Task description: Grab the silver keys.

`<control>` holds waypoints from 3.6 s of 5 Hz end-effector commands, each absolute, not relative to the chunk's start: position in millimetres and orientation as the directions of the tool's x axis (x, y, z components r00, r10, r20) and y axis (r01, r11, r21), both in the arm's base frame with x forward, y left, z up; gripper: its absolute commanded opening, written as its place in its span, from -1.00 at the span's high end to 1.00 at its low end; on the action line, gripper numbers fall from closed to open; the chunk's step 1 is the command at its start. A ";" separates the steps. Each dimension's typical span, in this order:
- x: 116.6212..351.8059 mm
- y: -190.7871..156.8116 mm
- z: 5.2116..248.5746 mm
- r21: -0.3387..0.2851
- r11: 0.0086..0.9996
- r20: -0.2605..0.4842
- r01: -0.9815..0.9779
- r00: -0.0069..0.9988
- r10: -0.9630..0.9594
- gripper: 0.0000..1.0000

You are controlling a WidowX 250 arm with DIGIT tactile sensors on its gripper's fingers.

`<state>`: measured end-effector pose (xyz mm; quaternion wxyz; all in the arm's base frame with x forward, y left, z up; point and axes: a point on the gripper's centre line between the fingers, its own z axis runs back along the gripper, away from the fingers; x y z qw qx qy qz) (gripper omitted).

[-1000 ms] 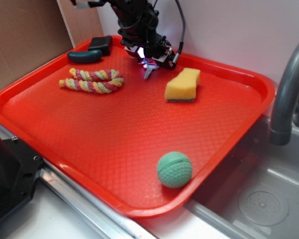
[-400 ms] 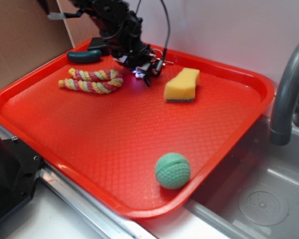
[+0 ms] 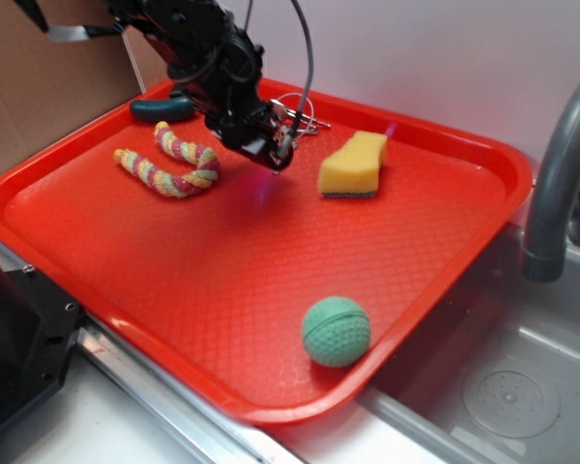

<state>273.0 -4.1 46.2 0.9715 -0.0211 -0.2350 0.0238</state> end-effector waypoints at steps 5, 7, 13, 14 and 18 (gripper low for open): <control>312.0 62.6 70.7 -0.022 0.998 0.519 -0.064 0.852 0.066 -1.00; 327.0 79.6 61.4 -0.109 0.978 0.552 0.176 0.829 -0.088 -1.00; 346.9 7.8 37.3 -0.046 0.975 0.462 0.216 0.870 -0.171 1.00; 343.2 10.0 40.9 -0.050 0.978 0.460 0.202 0.874 -0.157 1.00; 299.3 30.6 132.6 -0.083 0.995 0.448 0.054 0.894 -0.011 1.00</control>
